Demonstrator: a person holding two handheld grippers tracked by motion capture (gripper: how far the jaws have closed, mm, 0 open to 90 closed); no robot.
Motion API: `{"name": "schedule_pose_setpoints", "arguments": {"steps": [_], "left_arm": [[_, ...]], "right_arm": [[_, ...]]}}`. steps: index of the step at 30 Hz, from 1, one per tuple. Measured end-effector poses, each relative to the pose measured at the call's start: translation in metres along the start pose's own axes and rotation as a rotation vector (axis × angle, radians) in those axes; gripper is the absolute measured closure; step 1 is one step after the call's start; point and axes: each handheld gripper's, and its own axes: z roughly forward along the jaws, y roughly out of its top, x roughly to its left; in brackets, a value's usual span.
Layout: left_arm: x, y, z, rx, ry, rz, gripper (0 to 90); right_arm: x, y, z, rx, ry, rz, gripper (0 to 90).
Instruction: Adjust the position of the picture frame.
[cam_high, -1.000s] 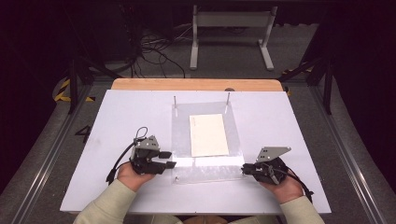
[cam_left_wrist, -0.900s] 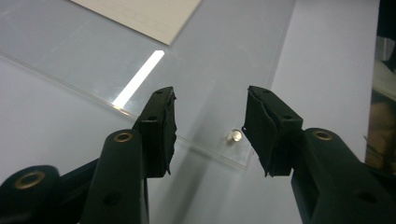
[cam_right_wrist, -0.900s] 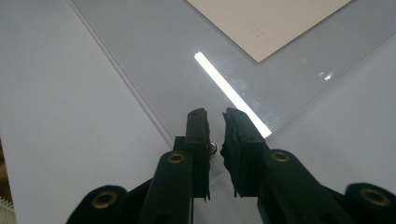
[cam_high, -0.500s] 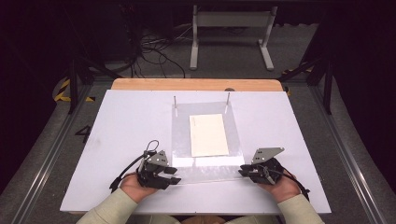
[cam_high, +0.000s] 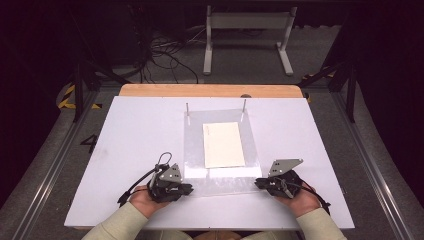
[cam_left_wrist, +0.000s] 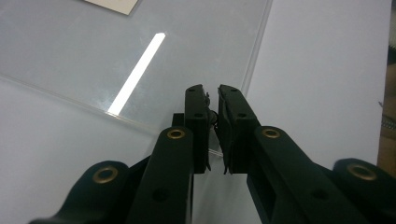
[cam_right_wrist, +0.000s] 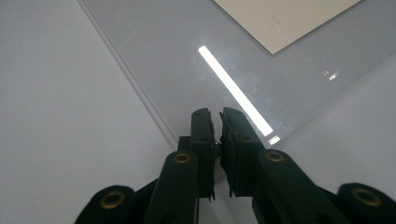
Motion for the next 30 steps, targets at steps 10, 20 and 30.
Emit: {"name": "schedule_pose_setpoints", "arguments": {"steps": [10, 20, 30], "left_arm": [[-0.007, -0.001, -0.004, 0.042, -0.051, -0.001, 82.6], [-0.025, -0.011, -0.014, 0.076, -0.094, 0.011, 82.4], [-0.033, -0.017, -0.019, 0.09, -0.13, 0.03, 82.4]], "right_arm": [[0.013, -0.004, -0.005, 0.013, 0.015, 0.008, 83.0], [0.042, -0.014, -0.013, 0.013, 0.069, -0.018, 83.0], [0.059, -0.019, -0.017, 0.021, 0.098, -0.028, 83.1]]}}
